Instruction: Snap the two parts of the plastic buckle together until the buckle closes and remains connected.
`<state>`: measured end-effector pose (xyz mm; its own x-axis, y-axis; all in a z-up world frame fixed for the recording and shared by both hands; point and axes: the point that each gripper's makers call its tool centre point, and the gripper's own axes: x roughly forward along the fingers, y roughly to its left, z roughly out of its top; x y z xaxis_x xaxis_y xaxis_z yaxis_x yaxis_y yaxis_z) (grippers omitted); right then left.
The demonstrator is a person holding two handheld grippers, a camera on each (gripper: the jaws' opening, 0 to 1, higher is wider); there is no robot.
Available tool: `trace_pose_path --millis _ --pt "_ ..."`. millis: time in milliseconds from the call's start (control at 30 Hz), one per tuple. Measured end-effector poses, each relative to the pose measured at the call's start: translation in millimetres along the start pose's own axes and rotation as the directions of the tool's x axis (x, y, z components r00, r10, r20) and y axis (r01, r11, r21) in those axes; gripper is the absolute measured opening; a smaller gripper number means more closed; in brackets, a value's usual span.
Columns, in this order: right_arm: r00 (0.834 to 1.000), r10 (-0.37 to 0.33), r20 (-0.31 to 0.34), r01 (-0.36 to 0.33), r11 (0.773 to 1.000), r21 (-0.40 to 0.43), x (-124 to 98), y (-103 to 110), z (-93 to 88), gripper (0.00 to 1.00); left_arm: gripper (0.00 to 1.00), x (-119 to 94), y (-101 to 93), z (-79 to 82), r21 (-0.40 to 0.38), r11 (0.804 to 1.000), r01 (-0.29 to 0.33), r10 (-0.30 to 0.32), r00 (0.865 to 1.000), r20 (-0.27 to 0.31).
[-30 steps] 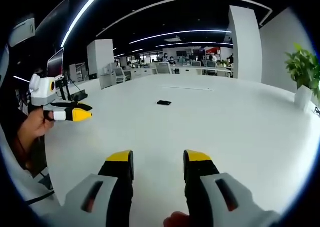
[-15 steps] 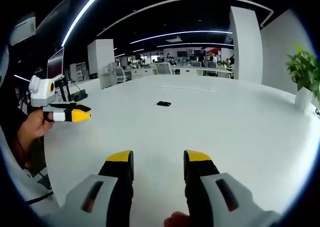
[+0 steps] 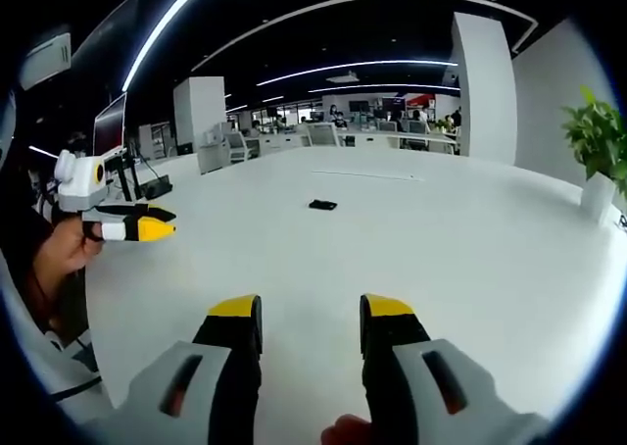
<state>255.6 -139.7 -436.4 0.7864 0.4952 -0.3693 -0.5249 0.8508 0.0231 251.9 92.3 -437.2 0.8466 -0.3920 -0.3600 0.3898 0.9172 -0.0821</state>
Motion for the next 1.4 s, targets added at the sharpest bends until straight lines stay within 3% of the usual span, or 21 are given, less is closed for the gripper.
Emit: trace_pose_path --millis 1400 --pt "1.000 -0.013 -0.003 0.013 1.000 -0.001 -1.3 -0.1 -2.0 0.40 0.34 -0.2 3.3 -1.7 -0.006 1.000 -0.006 0.006 1.000 0.002"
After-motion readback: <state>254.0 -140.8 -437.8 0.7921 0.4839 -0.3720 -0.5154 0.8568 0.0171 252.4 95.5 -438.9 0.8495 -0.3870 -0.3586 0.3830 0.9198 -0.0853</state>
